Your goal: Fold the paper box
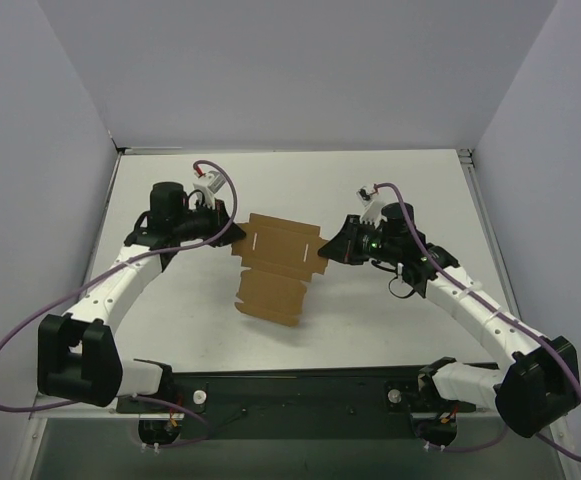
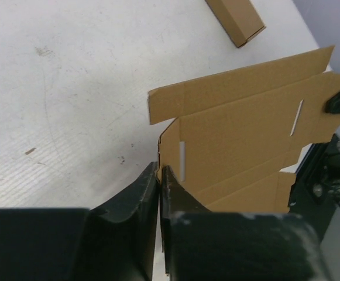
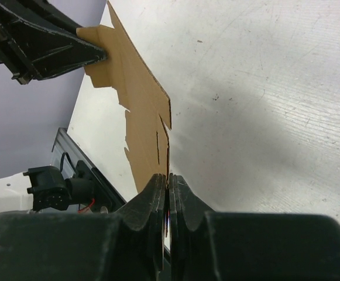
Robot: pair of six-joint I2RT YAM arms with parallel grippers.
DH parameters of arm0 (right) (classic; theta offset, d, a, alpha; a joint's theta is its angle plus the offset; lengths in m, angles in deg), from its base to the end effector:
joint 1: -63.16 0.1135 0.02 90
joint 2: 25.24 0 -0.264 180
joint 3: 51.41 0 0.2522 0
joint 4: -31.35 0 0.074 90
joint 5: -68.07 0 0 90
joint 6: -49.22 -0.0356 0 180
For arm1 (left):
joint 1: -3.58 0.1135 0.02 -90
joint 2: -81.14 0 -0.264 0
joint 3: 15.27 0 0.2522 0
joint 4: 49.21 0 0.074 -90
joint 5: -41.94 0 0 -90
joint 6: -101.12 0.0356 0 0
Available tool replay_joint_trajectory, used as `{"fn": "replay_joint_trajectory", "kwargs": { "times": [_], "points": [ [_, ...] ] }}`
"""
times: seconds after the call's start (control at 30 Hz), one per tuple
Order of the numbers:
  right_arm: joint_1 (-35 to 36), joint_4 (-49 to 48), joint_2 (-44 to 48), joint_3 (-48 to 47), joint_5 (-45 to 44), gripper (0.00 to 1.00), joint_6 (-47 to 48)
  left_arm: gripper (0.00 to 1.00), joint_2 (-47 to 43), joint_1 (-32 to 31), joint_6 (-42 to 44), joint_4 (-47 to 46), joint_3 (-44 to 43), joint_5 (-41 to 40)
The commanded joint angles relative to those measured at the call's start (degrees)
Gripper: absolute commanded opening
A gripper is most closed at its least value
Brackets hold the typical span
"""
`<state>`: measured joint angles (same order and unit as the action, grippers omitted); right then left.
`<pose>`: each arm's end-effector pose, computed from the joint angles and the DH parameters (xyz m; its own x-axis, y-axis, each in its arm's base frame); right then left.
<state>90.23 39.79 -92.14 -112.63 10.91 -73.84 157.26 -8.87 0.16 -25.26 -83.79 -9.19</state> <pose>0.2300 0.1392 0.3060 -0.6461 0.1845 -0.7406 -0.5944 0.4870 0.6399 0.2816 -0.0851 0.2832 -0.6328 -0.0119 -0.7742 0.5803 0.6547 -0.4844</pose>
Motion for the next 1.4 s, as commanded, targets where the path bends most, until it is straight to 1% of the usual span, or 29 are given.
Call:
{"fn": "replay_joint_trajectory", "kwargs": {
  "times": [0.0,0.03,0.07,0.1,0.17,0.2,0.23,0.27,0.3,0.37,0.4,0.43,0.53,0.57,0.6,0.67,0.77,0.93,1.03,1.37],
  "points": [
    [-1.3,0.2,0.6,-2.8,0.4,0.0,0.1,0.06,-0.1,-0.7,1.8,0.6,-3.1,1.5],
    [-1.7,0.7,0.4,-2.9,0.2,0.0,-0.2,0.04,-0.4,-1.2,2.1,0.5,-3.0,0.7],
    [-2.0,1.4,0.4,-3.1,-0.2,0.03,-0.3,0.03,-0.9,-1.6,2.4,0.4,-2.7,0.2],
    [-2.9,1.7,0.4,-3.2,-0.5,0.14,-0.8,0.01,-1.1,-2.1,2.8,0.7,-2.8,-0.4],
    [-3.6,2.9,0.7,-3.3,-1.8,0.27,-1.7,0.0,-2.0,-4.5,4.8,1.6,-2.7,-3.3],
    [-4.2,3.3,1.0,-3.3,-2.9,0.4,-2.0,0.0,-2.5,-5.4,5.6,1.8,-2.8,-5.0],
    [-4.4,3.9,1.8,-3.3,-4.0,0.45,-2.1,0.0,-2.9,-7.4,7.2,2.3,-2.5,-6.8],
    [-4.5,5.0,2.4,-3.3,-6.8,0.5,-2.1,0.0,-3.7,-8.4,8.1,3.2,-2.5,-10.6],
    [-4.6,5.1,3.0,-3.1,-8.0,0.58,-1.8,0.0,-4.0,-9.3,9.9,3.5,-2.5,-12.1],
    [-4.5,6.5,4.9,-2.7,-9.2,0.64,1.2,0.0,-5.4,-11.7,10.6,3.8,-2.0,-13.5],
    [-4.4,6.5,5.8,-2.5,-9.1,0.65,2.8,0.0,-5.8,-12.3,12.9,3.6,-1.8,-13.0],
    [-4.2,6.1,6.2,-2.4,-8.2,0.65,5.8,0.0,-6.4,-12.7,13.5,3.5,-1.3,-11.7],
    [-3.1,7.5,6.7,-3.1,-5.2,0.65,10.5,0.0,-7.0,-13.1,14.4,2.8,-1.0,-7.2],
    [-2.4,8.1,6.8,-3.4,-5.1,0.65,14.3,0.0,-7.1,-13.1,14.7,2.9,-1.1,-6.0],
    [-1.7,8.7,7.0,-3.6,-5.9,0.64,16.2,0.0,-7.1,-13.1,14.9,2.9,-1.1,-3.6],
    [1.4,10.6,7.4,-4.0,-7.0,0.63,21.5,0.0,-6.9,-13.1,15.2,3.1,-1.1,-1.7],
    [4.7,11.2,8.0,-4.0,-8.6,0.61,25.5,0.0,-6.9,-13.1,15.5,3.3,-1.2,0.5],
    [6.3,10.6,7.3,-3.9,-11.6,0.61,27.6,0.0,-6.9,-13.1,16.5,4.4,-1.7,3.1],
    [6.9,10.2,6.7,-4.3,-11.7,0.59,28.6,0.0,-6.9,-13.1,16.8,4.7,-1.7,4.7],
    [9.9,9.9,3.4,-7.5,-9.9,0.48,29.5,0.0,-6.6,-13.7,17.4,5.7,-2.0,5.6]
  ]
}}
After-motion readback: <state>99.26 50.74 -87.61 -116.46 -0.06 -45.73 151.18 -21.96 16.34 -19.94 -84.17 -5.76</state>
